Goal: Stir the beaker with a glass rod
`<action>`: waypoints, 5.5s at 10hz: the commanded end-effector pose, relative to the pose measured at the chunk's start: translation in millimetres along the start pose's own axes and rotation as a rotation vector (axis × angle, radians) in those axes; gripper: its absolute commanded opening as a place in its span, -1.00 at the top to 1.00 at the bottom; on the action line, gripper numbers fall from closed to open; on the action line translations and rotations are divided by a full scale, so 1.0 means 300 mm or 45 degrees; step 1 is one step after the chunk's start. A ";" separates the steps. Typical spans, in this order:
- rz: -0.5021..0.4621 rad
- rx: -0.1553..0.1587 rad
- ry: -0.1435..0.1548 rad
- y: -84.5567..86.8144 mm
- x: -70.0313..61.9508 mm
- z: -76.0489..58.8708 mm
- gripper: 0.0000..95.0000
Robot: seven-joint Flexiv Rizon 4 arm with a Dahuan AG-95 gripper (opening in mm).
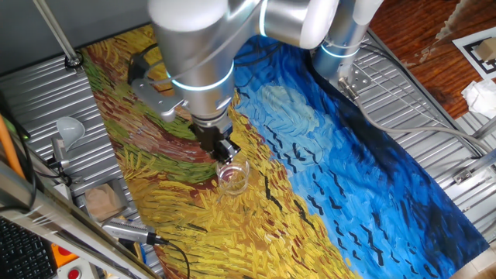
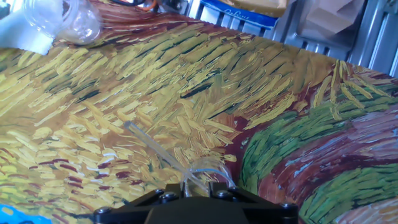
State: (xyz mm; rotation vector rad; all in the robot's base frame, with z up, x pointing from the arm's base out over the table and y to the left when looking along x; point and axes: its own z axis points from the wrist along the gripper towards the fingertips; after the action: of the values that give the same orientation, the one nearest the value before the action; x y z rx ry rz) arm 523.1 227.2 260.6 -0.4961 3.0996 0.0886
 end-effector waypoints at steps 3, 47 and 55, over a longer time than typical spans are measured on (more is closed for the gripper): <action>-0.014 0.045 0.082 0.001 -0.005 0.002 1.00; -0.111 -0.012 -0.051 0.225 -0.213 0.002 0.60; -0.095 0.013 -0.023 0.244 -0.221 0.013 0.60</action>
State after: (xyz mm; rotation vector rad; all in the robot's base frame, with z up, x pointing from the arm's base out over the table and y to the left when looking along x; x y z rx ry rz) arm 562.8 317.5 260.8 -0.6067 3.0563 0.0754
